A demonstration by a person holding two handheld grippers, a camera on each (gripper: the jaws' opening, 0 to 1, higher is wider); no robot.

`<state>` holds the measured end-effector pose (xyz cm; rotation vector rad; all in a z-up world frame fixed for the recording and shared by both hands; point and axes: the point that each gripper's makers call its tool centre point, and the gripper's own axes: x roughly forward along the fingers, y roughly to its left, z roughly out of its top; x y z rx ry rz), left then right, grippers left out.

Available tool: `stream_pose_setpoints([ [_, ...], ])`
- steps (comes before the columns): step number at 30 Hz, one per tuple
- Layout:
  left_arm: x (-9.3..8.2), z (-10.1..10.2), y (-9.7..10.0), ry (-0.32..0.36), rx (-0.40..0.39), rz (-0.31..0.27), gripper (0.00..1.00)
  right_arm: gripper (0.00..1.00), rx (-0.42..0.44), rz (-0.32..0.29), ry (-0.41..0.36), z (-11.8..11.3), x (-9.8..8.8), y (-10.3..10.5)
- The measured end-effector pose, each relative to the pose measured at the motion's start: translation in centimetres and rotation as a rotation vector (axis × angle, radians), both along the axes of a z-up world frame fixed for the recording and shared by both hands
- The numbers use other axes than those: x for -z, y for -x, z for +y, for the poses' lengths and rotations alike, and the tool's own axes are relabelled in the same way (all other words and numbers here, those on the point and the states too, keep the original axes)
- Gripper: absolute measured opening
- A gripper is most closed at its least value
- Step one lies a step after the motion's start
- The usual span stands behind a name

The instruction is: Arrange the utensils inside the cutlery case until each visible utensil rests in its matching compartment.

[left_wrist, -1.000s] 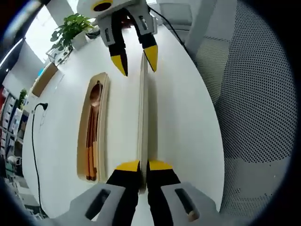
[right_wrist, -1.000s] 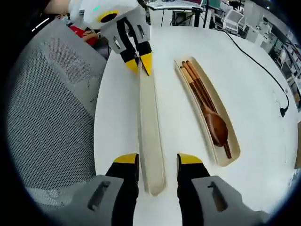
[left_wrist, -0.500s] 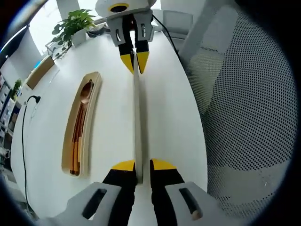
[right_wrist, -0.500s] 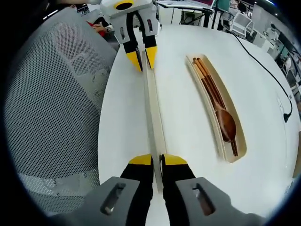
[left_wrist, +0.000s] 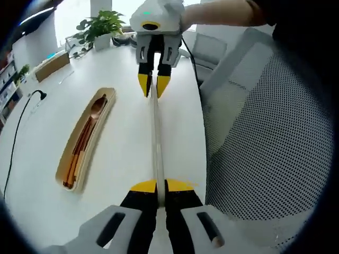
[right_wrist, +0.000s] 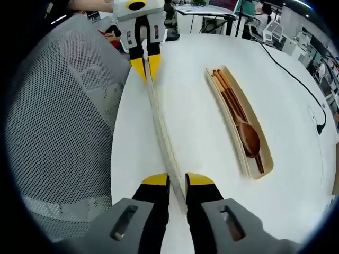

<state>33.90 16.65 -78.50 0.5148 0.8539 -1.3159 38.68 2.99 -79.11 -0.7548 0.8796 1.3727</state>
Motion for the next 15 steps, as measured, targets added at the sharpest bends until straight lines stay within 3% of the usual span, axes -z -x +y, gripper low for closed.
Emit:
stream_pose_setpoints([
  [4, -0.1, -0.3, 0.8, 0.031, -0.076, 0.112, 0.03, 0.23, 0.044, -0.107, -0.042, 0.2, -1.5, -1.3],
  [8, -0.4, -0.9, 1.4, 0.080, -0.136, 0.225, 0.03, 0.34, 0.002, -0.285, -0.087, 1.1, -3.7, -2.0],
  [10, -0.7, -1.1, 1.3, 0.107, -0.151, 0.242, 0.03, 0.40, -0.025, -0.313, -0.082, 1.4, -4.0, -1.5],
  [12, -0.9, -1.5, 1.6, 0.136, -0.206, 0.327, 0.03, 0.50, -0.071, -0.362, -0.069, 1.7, -4.0, -1.1],
  [15, -0.8, -1.6, 1.7, 0.150, -0.232, 0.365, 0.03, 0.61, -0.127, -0.403, -0.016, 1.9, -3.0, -0.2],
])
